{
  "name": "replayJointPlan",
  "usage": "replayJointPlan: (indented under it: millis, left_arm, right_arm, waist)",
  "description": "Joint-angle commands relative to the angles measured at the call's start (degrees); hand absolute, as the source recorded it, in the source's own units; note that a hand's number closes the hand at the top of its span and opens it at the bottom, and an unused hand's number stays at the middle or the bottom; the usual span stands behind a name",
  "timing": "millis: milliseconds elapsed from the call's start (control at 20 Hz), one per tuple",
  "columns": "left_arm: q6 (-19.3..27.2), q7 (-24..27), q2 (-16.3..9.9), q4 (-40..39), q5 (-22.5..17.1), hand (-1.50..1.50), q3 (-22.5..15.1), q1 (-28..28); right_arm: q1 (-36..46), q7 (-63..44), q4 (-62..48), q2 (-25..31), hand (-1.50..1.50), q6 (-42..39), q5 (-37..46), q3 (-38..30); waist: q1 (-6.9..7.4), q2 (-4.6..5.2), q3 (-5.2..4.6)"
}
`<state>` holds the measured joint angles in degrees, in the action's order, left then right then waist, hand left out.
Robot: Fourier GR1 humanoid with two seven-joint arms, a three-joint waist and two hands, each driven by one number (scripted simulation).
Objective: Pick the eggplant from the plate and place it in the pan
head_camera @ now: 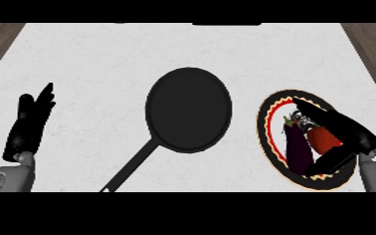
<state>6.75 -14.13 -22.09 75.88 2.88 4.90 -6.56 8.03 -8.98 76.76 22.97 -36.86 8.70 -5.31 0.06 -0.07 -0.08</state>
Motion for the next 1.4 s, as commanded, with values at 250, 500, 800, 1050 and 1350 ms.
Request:
replayJointPlan:
  millis: [250,500,800,1050,1350]
  left_arm:
    - [-3.9,2.2,0.0,0.0,0.7,0.00,3.7,1.1]
    - [-2.9,-0.2,1.6,0.7,2.0,0.00,3.1,0.5]
    - [-3.7,-0.4,3.2,-0.8,3.3,0.00,3.7,-1.3]
    - [-2.5,0.3,1.7,-0.7,3.4,0.00,5.4,0.7]
    - [-2.2,0.4,2.1,-0.7,2.9,0.00,6.1,2.5]
  right_arm:
    - [3.0,-2.7,0.0,-2.4,1.50,-0.8,3.1,0.5]
    - [-2.1,8.2,-0.7,-3.6,1.50,9.5,14.0,3.8]
    - [2.4,10.9,-5.7,-1.4,1.50,6.7,12.4,-0.9]
    - [-8.8,3.2,8.0,-1.5,1.50,17.3,24.9,5.6]
    - [-19.1,-8.6,25.5,0.1,1.50,25.9,40.2,10.6]
  waist:
    - [0.05,0.05,0.07]
    - [-0.05,0.05,0.08]
    - [-0.02,0.08,0.08]
    - [-1.91,-0.53,-0.16]
    - [-4.16,-1.16,-0.34]
